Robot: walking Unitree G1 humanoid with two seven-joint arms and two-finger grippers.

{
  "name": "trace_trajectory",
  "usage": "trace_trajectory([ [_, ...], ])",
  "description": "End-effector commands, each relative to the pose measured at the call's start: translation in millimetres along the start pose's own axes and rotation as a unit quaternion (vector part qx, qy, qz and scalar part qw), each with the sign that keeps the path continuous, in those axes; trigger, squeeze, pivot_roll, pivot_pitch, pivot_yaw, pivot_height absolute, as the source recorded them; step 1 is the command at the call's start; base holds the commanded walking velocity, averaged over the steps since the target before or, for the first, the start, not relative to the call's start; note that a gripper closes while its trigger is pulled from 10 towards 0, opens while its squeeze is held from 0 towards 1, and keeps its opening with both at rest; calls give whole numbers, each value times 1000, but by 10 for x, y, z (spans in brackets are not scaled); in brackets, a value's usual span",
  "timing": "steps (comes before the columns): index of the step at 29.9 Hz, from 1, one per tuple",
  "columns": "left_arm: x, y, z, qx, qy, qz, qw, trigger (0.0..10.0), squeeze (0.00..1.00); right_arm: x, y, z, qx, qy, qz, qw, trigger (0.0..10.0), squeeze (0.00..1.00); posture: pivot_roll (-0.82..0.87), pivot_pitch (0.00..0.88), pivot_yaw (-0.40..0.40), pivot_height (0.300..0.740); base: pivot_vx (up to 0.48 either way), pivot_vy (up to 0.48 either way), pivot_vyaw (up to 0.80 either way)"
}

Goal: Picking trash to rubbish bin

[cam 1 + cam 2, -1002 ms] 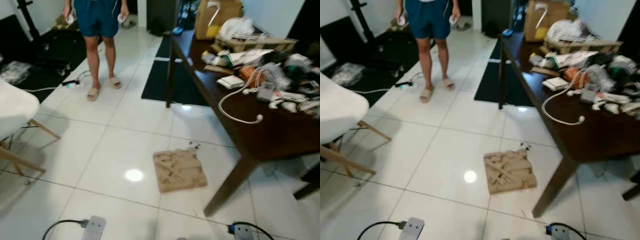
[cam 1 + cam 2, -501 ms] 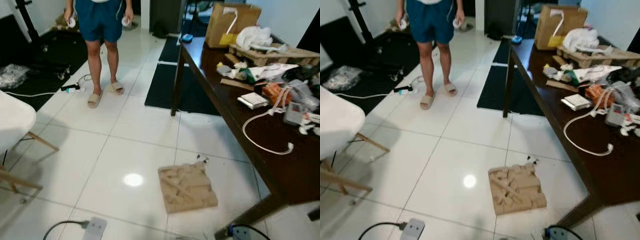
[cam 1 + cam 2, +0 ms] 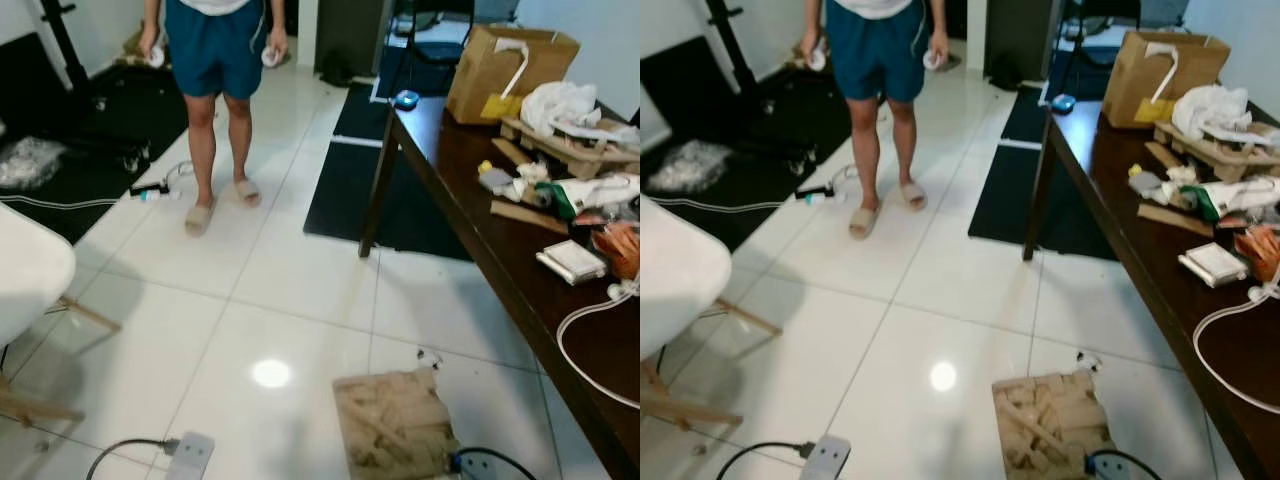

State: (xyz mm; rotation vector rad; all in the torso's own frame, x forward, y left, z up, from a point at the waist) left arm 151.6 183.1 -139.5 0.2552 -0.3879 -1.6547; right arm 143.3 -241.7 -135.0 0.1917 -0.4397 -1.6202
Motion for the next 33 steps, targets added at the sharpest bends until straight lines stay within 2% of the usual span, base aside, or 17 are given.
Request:
trace_trajectory([
  [1, -1, -86, 7, -14, -1, -2, 1000, 10000, 0, -8, 24, -2, 2, 2, 2, 1000, 10000, 0, 22, 64, 30, 740, 428, 0, 0],
  [13, 10, -88, 4, -15, -2, -3, 1000, 10000, 0, 4, 18, -1, -2, 5, 9, 1000, 10000, 0, 23, 60, 30, 740, 431, 0, -100],
  [22, -12, -88, 7, -14, 4, 5, 1000, 10000, 0, 6, -30, 1, -13, 6, 6, 1000, 10000, 0, 17, 59, 35, 740, 368, 0, -788],
  [33, -42, -87, 10, -14, 14, 15, 1000, 10000, 0, 34, -24, 2, -15, 2, 5, 1000, 10000, 0, 11, 52, 34, 740, 0, 0, -788],
])
Point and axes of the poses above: a point about 5 cm out from each wrist's last joint towards the gripper, its own z axis pointing back from the gripper into the wrist, its own y axis along the axis of the wrist's last joint, x = y × z, the point moved 4 cm from there along -z, pointing out of the wrist towards the gripper, and after that the axes turned 8 degrees about z, right-handed, at the moved point
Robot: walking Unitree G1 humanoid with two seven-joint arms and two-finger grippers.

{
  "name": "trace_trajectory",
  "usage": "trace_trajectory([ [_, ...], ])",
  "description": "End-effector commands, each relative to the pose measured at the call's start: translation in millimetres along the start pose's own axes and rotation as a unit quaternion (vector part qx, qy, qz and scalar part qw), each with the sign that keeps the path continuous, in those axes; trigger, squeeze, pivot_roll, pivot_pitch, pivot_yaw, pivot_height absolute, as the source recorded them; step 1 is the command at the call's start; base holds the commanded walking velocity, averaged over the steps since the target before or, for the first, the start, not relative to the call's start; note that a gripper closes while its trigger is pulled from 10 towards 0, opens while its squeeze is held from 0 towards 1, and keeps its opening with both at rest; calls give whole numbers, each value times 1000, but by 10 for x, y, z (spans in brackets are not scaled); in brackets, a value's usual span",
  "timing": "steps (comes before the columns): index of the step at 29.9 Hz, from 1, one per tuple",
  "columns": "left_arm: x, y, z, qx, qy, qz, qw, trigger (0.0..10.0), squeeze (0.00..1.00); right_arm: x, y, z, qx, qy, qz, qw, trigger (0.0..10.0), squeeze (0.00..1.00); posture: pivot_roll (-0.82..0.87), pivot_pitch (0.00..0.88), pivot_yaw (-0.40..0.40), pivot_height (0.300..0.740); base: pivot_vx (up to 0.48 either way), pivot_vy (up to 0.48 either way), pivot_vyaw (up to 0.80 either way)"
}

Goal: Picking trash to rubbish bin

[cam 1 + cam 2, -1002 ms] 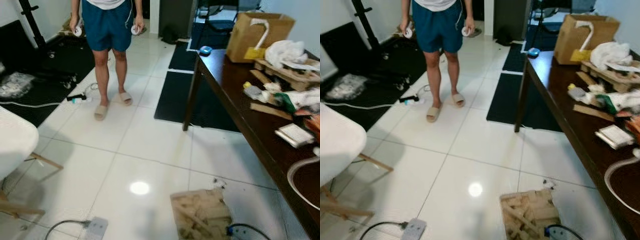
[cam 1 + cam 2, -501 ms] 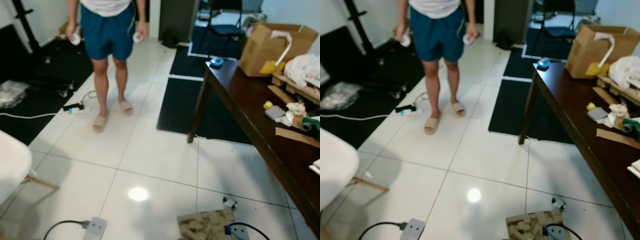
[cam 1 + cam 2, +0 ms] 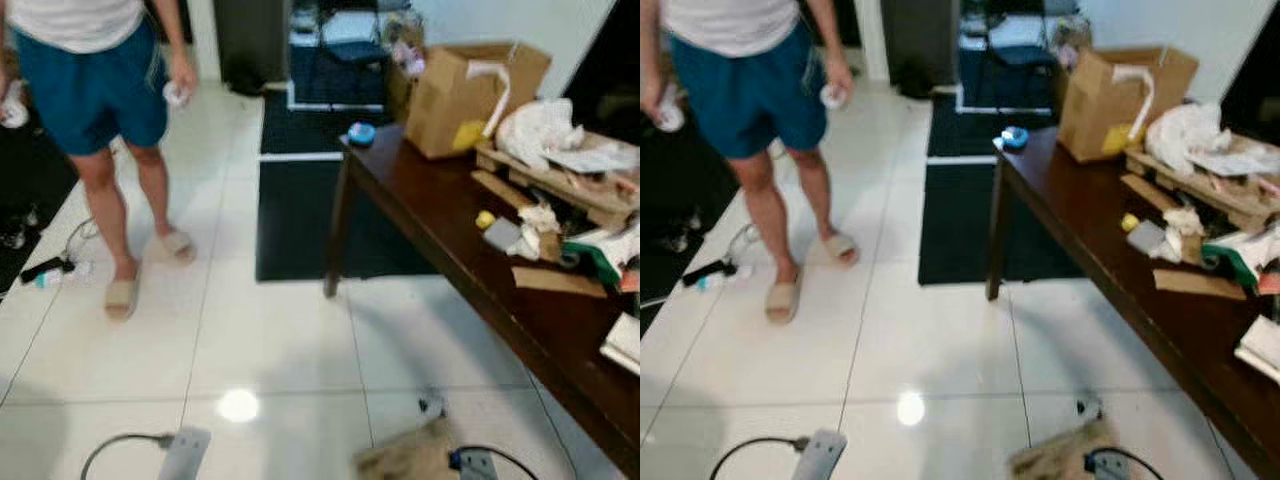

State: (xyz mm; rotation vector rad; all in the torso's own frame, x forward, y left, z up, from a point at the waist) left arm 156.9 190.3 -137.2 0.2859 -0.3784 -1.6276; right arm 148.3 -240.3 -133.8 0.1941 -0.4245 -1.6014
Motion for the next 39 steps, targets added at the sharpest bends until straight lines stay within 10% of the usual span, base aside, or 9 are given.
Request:
trace_trajectory([
  [1, 31, -138, 5, -21, -1, 4, 1000, 10000, 0, 50, -75, 8, -12, -5, -4, 1000, 10000, 0, 11, 52, 34, 740, 0, 0, -788],
  [21, 56, -175, 5, -24, -3, 0, 1000, 10000, 0, 58, -5, 3, -4, -11, -12, 1000, 10000, 0, 16, 44, 28, 740, 26, 0, -769],
  [39, 58, -196, 6, -27, -2, -7, 1000, 10000, 0, 47, 49, 0, 3, -6, 4, 1000, 10000, 0, 22, 27, 22, 740, 404, 0, 0],
])
Point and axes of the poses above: a point about 5 cm out from each wrist's last joint towards the gripper, its own z axis pointing back from the gripper into the wrist, its own y axis along the axis of the wrist's last joint, x = y × z, the point moved 4 cm from there along -z, pointing out of the wrist towards the gripper, and after that the axes turned 8 degrees about z, right-handed, at the moved point
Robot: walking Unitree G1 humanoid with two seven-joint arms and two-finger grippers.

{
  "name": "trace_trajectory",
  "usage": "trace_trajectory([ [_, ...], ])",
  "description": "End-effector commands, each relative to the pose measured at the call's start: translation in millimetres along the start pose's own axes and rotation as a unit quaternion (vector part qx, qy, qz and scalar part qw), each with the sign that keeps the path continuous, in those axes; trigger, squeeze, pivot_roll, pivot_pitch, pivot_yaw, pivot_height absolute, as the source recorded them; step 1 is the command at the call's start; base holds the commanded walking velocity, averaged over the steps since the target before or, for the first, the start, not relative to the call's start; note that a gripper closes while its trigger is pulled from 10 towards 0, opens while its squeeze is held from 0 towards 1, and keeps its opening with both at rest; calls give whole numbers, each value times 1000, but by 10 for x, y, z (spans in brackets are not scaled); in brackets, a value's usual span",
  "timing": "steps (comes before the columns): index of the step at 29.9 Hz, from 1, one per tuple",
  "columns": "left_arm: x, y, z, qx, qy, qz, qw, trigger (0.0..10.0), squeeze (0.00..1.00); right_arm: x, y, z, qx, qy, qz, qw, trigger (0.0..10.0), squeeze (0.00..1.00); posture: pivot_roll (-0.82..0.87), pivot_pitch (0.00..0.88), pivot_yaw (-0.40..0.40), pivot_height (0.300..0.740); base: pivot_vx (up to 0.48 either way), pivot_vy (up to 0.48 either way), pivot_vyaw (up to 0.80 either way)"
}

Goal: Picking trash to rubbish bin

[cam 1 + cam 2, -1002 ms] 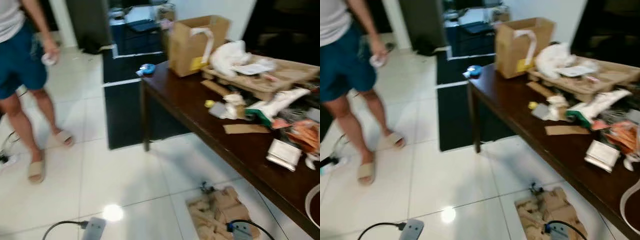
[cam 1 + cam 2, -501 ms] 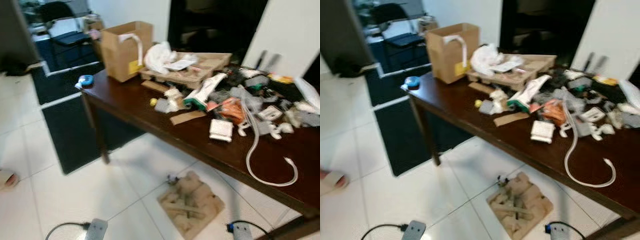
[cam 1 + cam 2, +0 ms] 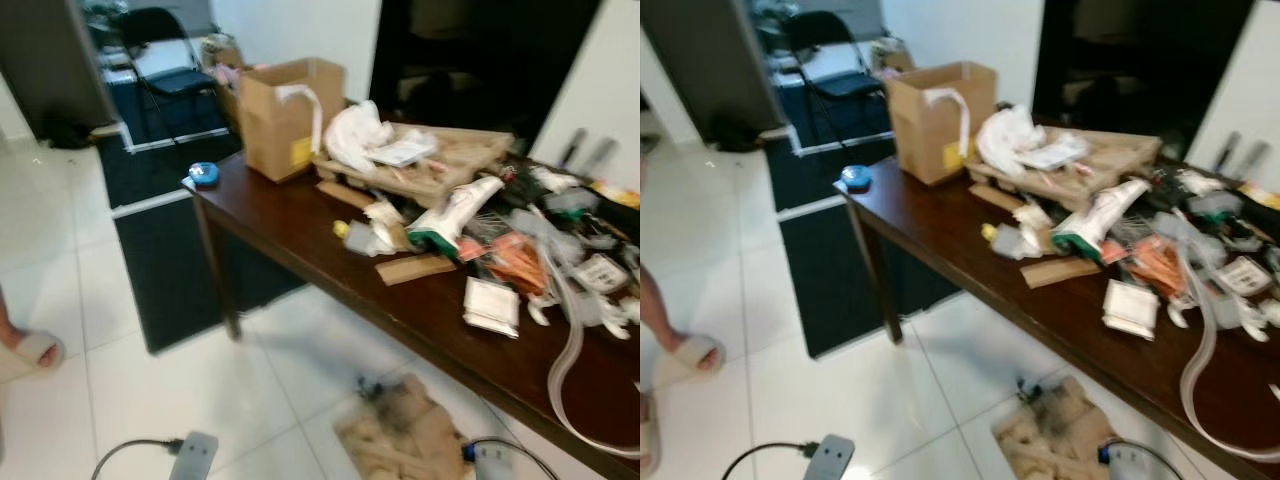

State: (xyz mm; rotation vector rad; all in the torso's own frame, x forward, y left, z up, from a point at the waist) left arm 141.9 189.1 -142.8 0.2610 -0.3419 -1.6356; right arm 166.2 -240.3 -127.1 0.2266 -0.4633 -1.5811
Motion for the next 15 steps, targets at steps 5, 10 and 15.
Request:
trace_trajectory([
  [5, 29, -37, -3, -8, -4, -6, 1000, 10000, 0, 58, -111, 11, -16, -7, -3, 1000, 10000, 0, 21, 21, 20, 740, 431, 0, 0],
  [10, 25, -28, -4, -6, 0, -5, 1000, 10000, 0, 76, -100, 12, -13, -10, -5, 1000, 10000, 0, 20, 21, 18, 740, 363, 0, 0],
  [15, 24, -33, -5, -5, 4, 4, 1000, 10000, 0, 80, -118, 13, -17, -9, -3, 1000, 10000, 0, 18, 26, 18, 740, 51, 0, -153],
])
Point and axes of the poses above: a point about 5 cm out from each wrist's last joint towards the gripper, its own z axis pointing back from the gripper into the wrist, its own y axis along the axis of the wrist's last joint, x = y × z, the point moved 4 cm from there along -z, pointing out of the wrist towards the gripper, and after that the axes turned 8 degrees about z, right-handed, at the moved point
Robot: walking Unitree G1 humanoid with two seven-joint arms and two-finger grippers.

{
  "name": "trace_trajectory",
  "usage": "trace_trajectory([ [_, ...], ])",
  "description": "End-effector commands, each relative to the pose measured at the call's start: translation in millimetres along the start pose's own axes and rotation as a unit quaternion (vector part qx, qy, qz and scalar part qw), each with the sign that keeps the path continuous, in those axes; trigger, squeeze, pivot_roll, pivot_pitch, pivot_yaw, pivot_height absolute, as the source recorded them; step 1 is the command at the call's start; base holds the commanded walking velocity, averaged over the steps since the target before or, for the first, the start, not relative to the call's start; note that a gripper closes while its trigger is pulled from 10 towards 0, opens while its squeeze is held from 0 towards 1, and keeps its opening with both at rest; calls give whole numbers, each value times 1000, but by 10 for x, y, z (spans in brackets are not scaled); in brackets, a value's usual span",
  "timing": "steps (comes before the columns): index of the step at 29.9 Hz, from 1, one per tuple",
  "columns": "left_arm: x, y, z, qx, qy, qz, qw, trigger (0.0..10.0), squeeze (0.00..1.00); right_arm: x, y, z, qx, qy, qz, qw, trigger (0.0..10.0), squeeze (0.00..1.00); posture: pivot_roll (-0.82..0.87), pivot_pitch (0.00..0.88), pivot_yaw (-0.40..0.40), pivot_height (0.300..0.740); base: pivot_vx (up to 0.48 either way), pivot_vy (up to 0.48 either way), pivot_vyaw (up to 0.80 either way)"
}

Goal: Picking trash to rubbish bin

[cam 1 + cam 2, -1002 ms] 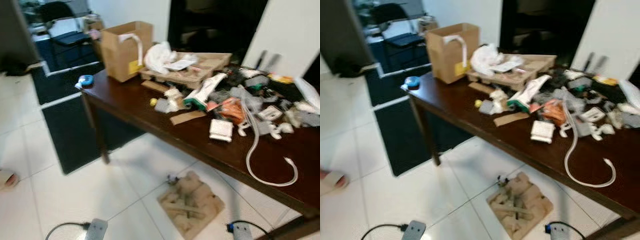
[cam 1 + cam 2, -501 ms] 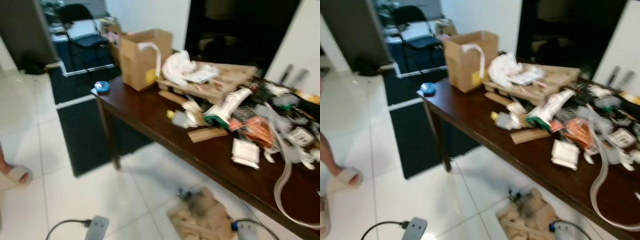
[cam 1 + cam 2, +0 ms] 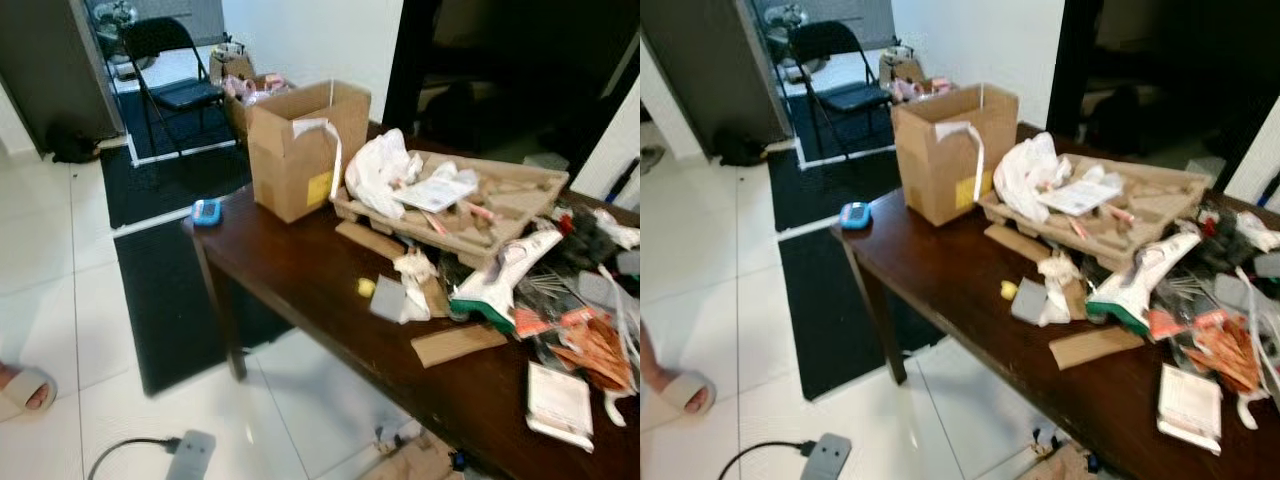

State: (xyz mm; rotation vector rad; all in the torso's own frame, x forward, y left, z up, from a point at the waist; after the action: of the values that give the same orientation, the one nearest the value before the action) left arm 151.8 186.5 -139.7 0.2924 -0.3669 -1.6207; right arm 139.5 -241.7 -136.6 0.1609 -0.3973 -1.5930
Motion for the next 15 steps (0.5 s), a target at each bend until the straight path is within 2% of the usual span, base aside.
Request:
trace_trajectory([
  [1, 8, -145, 11, -25, 0, 0, 1000, 10000, 0, 59, 148, 2, 21, -8, -3, 1000, 10000, 0, 18, 29, 17, 740, 0, 0, -763],
  [15, 48, -231, 18, -35, -11, 10, 999, 10000, 0, 51, 52, 3, 8, -1, 3, 1000, 10000, 0, 20, 44, 16, 740, 0, 0, -763],
])
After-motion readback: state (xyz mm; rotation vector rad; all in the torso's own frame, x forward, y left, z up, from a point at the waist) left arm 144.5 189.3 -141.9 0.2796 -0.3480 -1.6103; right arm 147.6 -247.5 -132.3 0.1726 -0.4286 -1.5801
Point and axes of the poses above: a point about 5 cm out from each wrist's last joint towards the gripper, its own z axis pointing back from the gripper into the wrist, its own y axis along the axis of the wrist's last joint, x = y × z, the point moved 4 cm from there along -z, pointing out of the wrist towards the gripper, and after that the axes turned 8 degrees about z, right-handed, at the moved point
